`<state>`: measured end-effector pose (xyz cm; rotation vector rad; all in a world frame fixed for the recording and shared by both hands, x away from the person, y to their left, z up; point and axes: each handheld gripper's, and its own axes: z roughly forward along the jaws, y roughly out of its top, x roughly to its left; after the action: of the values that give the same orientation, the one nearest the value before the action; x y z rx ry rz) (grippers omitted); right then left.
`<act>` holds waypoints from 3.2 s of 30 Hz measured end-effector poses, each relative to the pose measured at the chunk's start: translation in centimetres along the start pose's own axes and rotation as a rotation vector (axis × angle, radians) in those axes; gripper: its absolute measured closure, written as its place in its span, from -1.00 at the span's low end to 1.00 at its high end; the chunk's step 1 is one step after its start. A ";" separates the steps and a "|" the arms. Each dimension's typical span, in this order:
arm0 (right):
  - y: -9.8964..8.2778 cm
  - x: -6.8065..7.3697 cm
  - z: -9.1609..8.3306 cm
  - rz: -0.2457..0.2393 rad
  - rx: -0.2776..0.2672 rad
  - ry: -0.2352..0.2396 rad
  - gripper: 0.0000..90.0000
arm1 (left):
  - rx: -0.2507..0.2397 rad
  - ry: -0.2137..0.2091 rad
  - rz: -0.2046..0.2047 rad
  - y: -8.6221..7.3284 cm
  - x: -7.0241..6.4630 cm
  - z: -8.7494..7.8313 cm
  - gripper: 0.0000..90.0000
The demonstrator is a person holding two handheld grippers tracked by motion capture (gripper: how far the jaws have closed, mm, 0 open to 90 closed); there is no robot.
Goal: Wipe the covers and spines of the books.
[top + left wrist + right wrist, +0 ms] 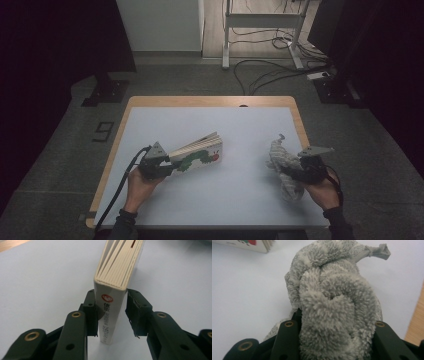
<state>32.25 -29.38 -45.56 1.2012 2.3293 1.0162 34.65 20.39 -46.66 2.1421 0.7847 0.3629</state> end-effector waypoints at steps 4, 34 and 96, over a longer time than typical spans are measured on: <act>0.8 0.9 0.2 -0.024 -0.008 0.023 0.32 | -0.001 0.002 0.000 0.0 0.0 0.0 0.40; 5.7 7.2 4.2 -0.178 -0.025 0.171 0.32 | 0.000 0.006 0.009 0.0 -0.1 0.1 0.40; 9.3 18.7 15.2 -0.403 0.013 0.359 0.26 | 0.006 0.009 0.037 0.0 0.0 0.1 0.42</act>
<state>35.19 -3.92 -48.74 0.5420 2.6979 1.1372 34.69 20.39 -46.74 2.1643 0.7525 0.3904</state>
